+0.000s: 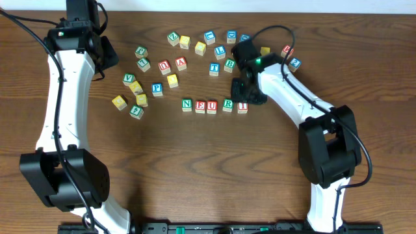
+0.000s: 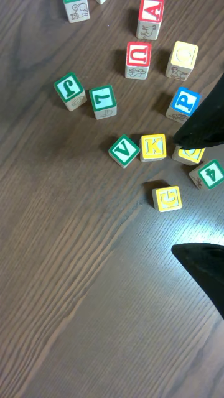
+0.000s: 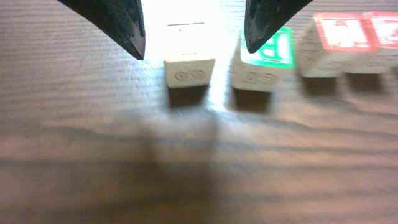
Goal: Spell out NEURIPS
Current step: 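Lower the I block beside the R block and open the right gripper, then raise the right gripper toward the blocks at top center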
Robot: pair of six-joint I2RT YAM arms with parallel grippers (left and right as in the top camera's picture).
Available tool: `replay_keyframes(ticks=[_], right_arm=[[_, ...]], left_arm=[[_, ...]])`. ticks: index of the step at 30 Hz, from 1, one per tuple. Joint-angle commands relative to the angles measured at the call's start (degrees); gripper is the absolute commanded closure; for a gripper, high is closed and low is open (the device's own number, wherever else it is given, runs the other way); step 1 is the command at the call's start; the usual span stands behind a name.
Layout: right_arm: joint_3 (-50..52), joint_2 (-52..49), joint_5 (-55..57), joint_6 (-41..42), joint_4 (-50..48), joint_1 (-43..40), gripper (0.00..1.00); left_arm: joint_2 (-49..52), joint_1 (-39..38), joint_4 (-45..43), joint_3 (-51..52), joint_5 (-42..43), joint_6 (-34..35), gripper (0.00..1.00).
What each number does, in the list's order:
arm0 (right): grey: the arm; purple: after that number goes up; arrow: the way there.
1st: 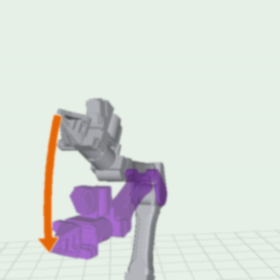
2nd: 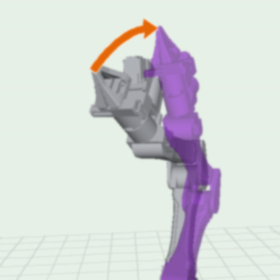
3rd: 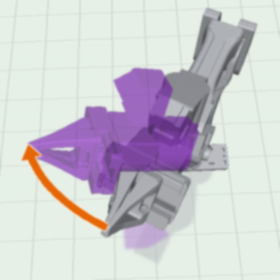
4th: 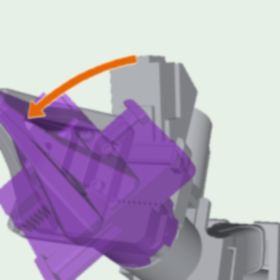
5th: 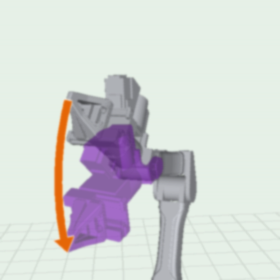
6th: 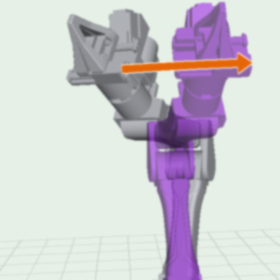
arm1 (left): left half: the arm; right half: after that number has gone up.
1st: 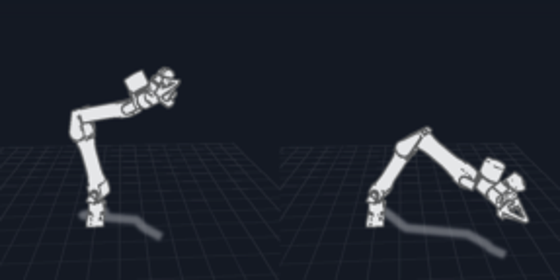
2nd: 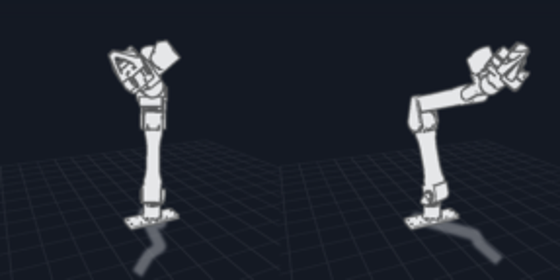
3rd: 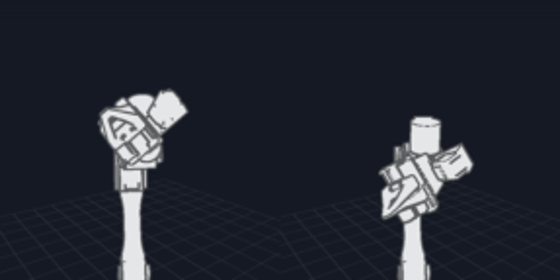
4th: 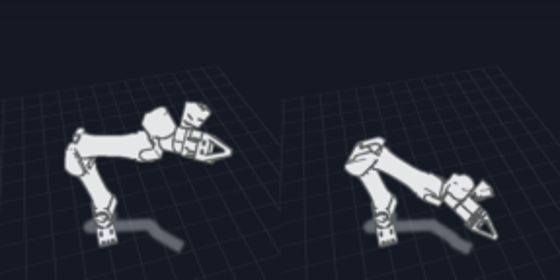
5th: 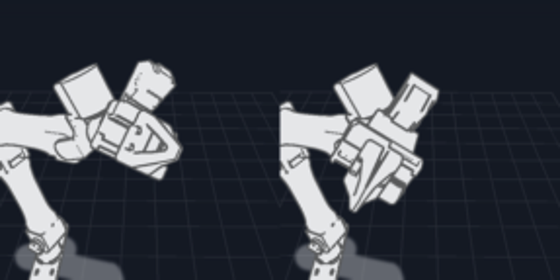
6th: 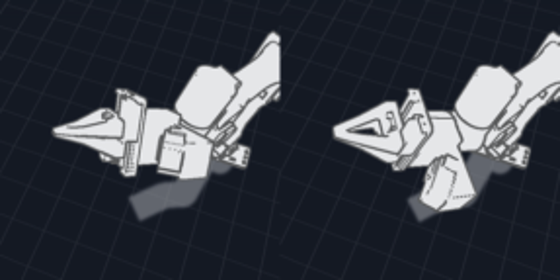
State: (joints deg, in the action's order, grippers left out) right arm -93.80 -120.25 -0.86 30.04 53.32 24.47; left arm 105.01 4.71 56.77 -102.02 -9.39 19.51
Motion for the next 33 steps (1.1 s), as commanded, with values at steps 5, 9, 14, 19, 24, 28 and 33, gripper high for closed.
replay_keyframes(ticks=[5, 9, 14, 19, 24, 28, 33], right_arm=[[-10.4, 1.6, 0.9, -4.0, 4.8, -0.4, 0.47], [-13.4, 1.6, -1.3, -5.4, 2.2, 0.1, 0.41], [-13.8, 1.5, -4.3, -5.5, -6.4, 4.1, 0.37], [-13.8, 1.5, -1.9, -4.8, -12.6, 9.3, 0.37], [-13.8, 1.5, 1.0, -4.4, -15.2, 12.4, 0.36], [-13.8, 1.5, 1.4, -4.3, -15.3, 12.9, 0.36], [-13.8, 1.5, 1.4, -4.3, -15.0, 12.9, 0.35]], left_arm=[[0.5, 0.0, 0.2, 0.6, -0.7, 0.5, 0.52], [0.5, 0.0, 0.1, 0.6, -0.7, 0.5, 0.51], [0.5, 0.0, 0.1, 0.6, -0.7, 0.5, 0.52], [0.5, 0.0, 0.1, 0.6, -0.7, 0.5, 0.51], [0.5, 0.0, 0.2, 0.6, -0.7, 0.5, 0.51], [0.5, 0.0, 0.2, 0.6, -0.6, 0.5, 0.52], [0.5, 0.0, 0.2, 0.6, -0.1, 0.5, 0.51]])
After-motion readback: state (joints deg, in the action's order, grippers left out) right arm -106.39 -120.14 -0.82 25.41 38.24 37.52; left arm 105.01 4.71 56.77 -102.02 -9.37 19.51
